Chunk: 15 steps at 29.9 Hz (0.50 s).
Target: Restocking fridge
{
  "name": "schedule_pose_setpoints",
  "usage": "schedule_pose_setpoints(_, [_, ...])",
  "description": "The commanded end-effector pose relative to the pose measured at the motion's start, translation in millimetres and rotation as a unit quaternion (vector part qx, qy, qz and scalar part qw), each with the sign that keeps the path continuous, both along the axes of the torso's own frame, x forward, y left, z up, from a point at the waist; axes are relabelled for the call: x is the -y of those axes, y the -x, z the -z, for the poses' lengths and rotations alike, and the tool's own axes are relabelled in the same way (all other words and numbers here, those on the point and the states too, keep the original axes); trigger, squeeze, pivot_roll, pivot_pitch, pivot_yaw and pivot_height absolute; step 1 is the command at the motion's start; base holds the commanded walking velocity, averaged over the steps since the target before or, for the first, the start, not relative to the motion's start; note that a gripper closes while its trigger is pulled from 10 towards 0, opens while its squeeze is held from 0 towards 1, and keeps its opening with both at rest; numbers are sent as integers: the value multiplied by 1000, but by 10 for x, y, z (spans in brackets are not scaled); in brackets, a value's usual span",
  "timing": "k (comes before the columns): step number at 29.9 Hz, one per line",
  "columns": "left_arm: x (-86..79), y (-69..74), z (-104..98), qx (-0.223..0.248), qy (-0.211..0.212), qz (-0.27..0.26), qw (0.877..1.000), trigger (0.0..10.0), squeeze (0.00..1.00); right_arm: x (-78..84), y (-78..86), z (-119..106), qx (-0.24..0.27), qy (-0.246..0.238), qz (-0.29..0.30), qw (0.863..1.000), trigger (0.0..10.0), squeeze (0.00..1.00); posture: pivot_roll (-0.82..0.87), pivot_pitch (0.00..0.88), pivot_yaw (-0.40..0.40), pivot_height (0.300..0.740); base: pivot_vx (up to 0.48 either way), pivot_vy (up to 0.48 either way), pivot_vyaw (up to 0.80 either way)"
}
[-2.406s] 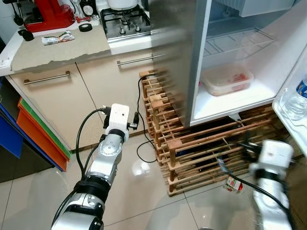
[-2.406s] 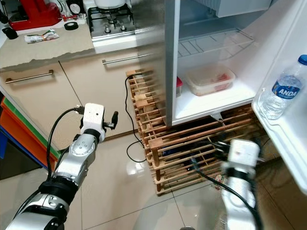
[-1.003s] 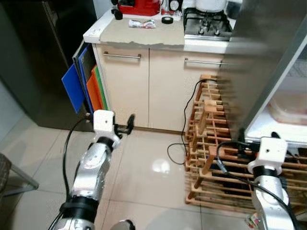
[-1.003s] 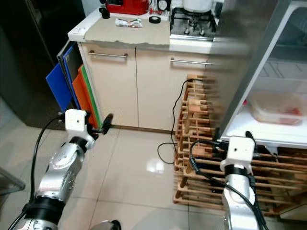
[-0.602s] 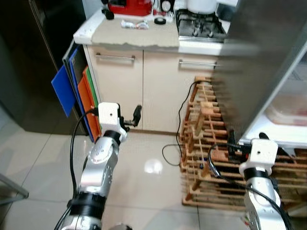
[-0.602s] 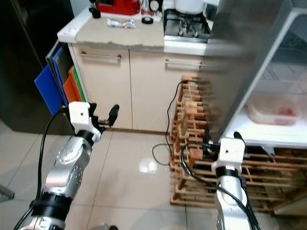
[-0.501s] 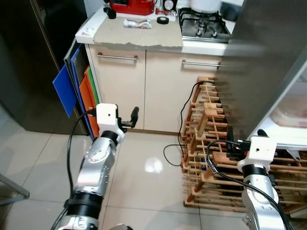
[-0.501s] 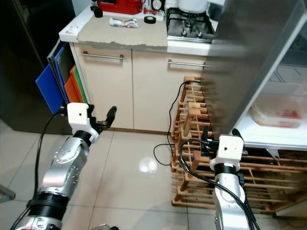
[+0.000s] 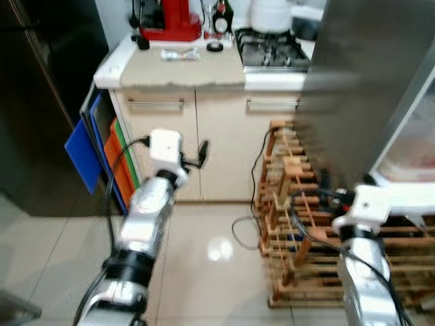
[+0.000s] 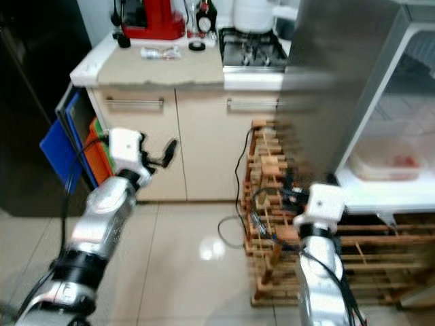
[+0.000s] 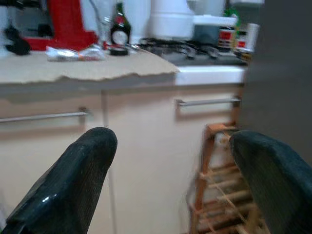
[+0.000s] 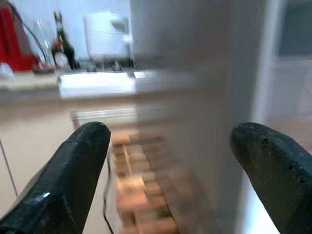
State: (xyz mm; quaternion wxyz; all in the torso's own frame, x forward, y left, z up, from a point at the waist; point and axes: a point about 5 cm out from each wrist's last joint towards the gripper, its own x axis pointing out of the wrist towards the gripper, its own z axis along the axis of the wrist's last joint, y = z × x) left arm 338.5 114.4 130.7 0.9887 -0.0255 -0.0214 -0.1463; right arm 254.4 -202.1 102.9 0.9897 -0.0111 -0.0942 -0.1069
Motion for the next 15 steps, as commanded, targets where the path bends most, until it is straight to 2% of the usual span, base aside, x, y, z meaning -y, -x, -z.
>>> schedule_pose_setpoints(1, [-119,-15,-36,8,2,-21,1000,10000,0,-124,-109,-188,35,-4,-21,999,10000,0,-34,0,25,740,446,0,0])
schedule_pose_setpoints(6, [-115,-17,-78,18,19,-29,999,10000,0,-153,-146,-166,31,-4,-30,999,10000,0,-10,0,17,740,446,0,0])
schedule_pose_setpoints(8, [-109,-21,-83,18,13,-28,999,10000,0,-156,-148,-156,29,-5,-32,999,10000,0,-6,0,17,740,446,0,0])
schedule_pose_setpoints(9, [-93,-42,-86,14,-11,-27,999,10000,0,-166,-155,-151,27,-5,-34,999,10000,0,-4,0,16,740,450,0,0])
schedule_pose_setpoints(10, [-86,-56,-91,12,-16,-25,999,10000,0,-175,-160,-150,26,-5,-36,999,10000,0,-7,4,16,740,469,0,0])
schedule_pose_setpoints(15, [-78,-133,-163,13,-14,-20,1000,10000,0,-219,-192,-154,25,-4,-44,999,10000,0,-9,6,16,740,475,0,0])
